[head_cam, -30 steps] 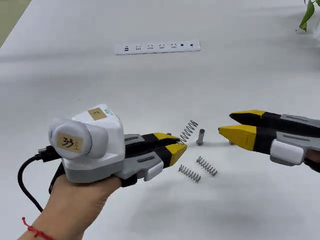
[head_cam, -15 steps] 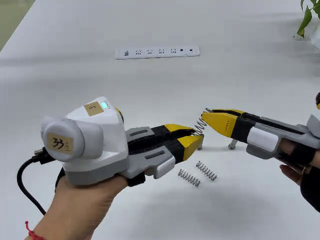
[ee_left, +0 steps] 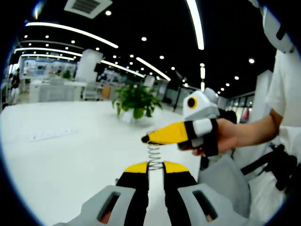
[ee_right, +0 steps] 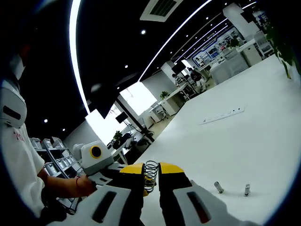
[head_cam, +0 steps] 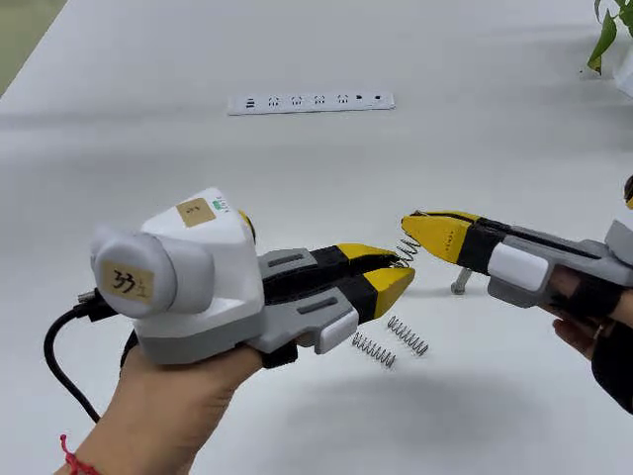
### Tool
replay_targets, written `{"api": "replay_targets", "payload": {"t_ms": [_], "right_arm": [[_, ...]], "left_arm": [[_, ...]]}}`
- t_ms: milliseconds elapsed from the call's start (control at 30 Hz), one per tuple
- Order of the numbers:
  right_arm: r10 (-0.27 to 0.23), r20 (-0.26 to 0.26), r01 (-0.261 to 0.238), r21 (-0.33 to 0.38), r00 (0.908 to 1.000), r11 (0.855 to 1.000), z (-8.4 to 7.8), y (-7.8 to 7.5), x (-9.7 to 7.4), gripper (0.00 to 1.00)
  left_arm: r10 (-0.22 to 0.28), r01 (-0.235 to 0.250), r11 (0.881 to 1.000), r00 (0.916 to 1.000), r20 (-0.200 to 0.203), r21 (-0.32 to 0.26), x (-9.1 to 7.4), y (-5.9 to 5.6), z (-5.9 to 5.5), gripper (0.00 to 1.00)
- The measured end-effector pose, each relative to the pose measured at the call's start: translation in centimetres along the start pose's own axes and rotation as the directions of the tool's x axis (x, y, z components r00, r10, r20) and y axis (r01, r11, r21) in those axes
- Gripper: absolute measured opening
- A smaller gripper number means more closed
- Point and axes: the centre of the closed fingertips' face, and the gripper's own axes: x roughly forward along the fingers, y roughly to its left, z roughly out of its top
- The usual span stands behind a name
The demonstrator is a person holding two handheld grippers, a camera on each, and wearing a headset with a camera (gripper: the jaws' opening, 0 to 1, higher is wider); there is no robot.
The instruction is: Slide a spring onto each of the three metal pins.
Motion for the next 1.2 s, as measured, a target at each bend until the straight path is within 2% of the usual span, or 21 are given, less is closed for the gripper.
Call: {"api": "replay_targets", "payload": {"t_ms": [233,533,667,833,1100,1200], "right_arm": [[0.013,-0.051,-0.017,-0.086,0.9986,0.996,-0.1,0.8,0.0,0.11],[0.02,-0.105,-0.038,-0.178,0.9943,0.983,-0.4,1.6,0.1,0.11],[0.015,-0.137,-0.047,-0.231,0.9904,0.972,-0.6,1.8,0.2,0.11],[0.009,-0.183,-0.066,-0.311,0.9831,0.948,-0.9,2.4,0.2,0.11],[0.002,-0.223,-0.085,-0.362,0.9748,0.928,-1.3,2.5,0.0,0.11],[0.001,-0.236,-0.09,-0.369,0.9718,0.925,-1.3,2.5,-0.1,0.12]], "left_arm": [[-0.016,0.016,1.0,0.9999,-0.007,0.002,0.2,-0.4,-0.1,0.11],[-0.03,0.03,1.0,0.9995,-0.009,-0.006,0.2,-0.6,-0.2,0.11],[-0.034,0.033,0.999,0.9994,-0.011,-0.005,0.1,-0.7,-0.3,0.11],[-0.04,0.04,0.999,0.999,-0.019,-0.001,0.2,-0.9,-0.5,0.11],[-0.047,0.047,0.998,0.9986,-0.025,0.029,0.1,-1.1,-0.7,0.11],[-0.051,0.052,0.998,0.9984,-0.025,0.032,0.2,-1.2,-0.7,0.11]]}}
